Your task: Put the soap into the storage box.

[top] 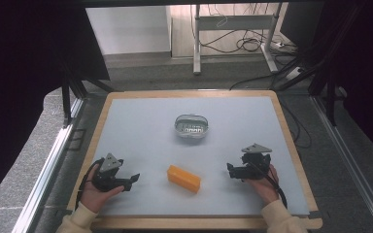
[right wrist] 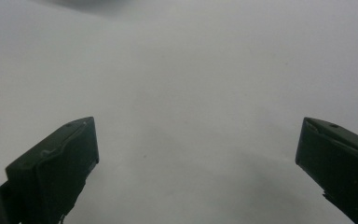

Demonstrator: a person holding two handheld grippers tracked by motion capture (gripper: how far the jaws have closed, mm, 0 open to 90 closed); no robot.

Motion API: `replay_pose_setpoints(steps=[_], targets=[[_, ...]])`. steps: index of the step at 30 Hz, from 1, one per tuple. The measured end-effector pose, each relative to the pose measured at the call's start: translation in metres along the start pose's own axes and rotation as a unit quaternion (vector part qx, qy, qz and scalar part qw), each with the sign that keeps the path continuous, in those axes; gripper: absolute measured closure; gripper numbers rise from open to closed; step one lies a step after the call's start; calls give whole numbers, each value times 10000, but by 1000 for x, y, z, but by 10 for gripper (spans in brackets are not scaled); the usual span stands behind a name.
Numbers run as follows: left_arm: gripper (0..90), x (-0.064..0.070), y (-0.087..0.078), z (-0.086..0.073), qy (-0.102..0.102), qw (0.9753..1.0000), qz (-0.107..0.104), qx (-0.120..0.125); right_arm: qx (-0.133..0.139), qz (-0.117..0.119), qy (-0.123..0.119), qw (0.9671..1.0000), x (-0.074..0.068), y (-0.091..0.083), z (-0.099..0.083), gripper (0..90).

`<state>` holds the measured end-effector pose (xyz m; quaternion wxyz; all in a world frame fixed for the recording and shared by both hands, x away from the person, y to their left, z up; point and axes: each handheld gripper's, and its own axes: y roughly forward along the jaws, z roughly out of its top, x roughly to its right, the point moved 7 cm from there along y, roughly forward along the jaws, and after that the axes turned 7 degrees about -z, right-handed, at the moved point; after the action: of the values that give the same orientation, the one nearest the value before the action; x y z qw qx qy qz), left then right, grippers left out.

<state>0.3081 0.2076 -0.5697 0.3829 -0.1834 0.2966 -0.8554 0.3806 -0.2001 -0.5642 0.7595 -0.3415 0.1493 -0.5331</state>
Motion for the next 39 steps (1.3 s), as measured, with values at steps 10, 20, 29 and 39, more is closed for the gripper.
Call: replay_pose_setpoints(steps=[10,20,29,39], targets=[[170,0,-1,-1,-2,10000,1,-8,192,273,-52,9994,5,-24,2,32],[170,4,-1,-3,85,9999,-54,-23,225,156,-227,9994,6,-32,2,76],[170,1,0,-4,44,10000,-39,-41,260,332,-198,9989,7,-38,6,117],[171,1,0,-4,62,10000,-29,-40,185,598,-302,9976,0,-48,7,162]])
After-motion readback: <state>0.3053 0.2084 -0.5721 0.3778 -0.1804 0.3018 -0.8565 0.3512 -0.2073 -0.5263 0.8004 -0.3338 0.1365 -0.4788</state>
